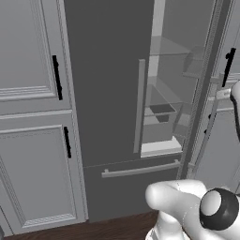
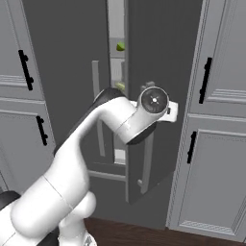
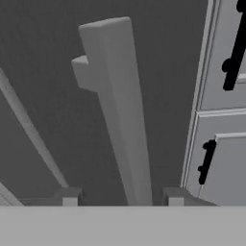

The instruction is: Grab a lemon wedge from the fridge and one ice cube from the ice bowl, and put them in the glass of lemonade.

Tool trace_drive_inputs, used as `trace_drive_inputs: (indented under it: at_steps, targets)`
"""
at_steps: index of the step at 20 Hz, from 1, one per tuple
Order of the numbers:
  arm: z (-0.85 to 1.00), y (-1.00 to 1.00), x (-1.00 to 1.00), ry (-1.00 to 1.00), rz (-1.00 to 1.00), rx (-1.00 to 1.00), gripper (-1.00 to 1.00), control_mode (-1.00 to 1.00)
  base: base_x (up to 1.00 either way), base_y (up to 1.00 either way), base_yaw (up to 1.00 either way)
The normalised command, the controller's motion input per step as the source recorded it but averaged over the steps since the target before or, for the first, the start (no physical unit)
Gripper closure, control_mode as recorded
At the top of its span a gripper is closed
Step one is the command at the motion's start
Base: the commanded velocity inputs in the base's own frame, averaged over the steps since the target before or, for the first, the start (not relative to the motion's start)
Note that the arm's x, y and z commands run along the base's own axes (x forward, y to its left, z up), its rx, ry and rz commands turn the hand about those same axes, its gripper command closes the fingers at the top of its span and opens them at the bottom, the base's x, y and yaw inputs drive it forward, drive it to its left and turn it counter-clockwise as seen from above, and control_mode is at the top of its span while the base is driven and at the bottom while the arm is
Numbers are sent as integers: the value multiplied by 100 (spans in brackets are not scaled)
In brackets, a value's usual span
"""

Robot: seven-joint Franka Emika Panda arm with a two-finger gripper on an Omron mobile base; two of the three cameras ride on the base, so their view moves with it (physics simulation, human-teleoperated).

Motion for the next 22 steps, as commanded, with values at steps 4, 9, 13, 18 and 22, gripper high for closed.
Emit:
trace_drive_inputs:
  at_steps: [4, 9, 13, 18, 22]
  targets:
    - [44, 7, -82, 1, 0, -12, -100, -100, 0, 0, 0]
    - [13, 85, -34, 1, 0, -46, -100, -100, 0, 0, 0]
    - [-1, 100, 0, 0, 1, -60, -100, -100, 0, 0, 0]
    - [-24, 98, 24, 19, 0, -54, -100, -100, 0, 0, 0]
    - [-41, 72, 48, 34, 1, -44, -100, -100, 0, 0, 0]
